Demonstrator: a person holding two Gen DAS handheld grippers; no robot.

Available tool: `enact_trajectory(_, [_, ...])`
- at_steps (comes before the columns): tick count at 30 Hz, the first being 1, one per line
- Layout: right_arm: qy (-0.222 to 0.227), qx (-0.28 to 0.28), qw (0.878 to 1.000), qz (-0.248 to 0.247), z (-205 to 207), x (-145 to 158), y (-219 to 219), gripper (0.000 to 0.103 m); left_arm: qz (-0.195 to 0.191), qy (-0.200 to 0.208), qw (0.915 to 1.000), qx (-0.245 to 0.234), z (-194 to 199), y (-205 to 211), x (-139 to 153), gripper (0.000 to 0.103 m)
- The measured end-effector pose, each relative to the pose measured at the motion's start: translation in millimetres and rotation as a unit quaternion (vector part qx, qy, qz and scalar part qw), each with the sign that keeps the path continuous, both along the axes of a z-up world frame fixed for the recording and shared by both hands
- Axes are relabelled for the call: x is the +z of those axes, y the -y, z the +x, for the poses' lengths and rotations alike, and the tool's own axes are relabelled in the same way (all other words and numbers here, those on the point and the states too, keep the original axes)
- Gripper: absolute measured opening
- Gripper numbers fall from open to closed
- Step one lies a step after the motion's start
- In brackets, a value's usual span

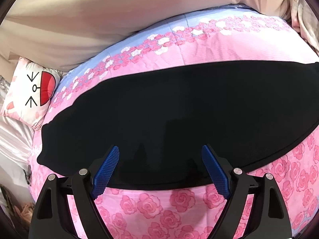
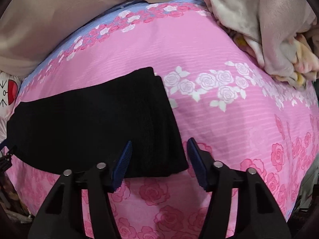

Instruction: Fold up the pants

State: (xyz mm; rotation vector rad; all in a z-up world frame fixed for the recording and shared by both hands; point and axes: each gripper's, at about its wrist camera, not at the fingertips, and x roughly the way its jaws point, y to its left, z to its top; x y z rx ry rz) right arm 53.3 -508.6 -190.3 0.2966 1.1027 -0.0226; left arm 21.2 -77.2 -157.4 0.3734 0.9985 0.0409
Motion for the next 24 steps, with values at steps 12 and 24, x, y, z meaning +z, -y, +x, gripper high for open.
enact_trajectory(12, [-0.005, -0.091, 0.993, 0.079, -3, -5, 8, 0.021, -0.012, 0.007, 0.9999, -0.003, 17, -41, 0, 0.088])
enact_trajectory(24, [0.002, -0.114, 0.993, 0.03, 4, 36, -19, 0.016, -0.052, -0.026, 0.9983, -0.004, 25, -60, -29, 0.088])
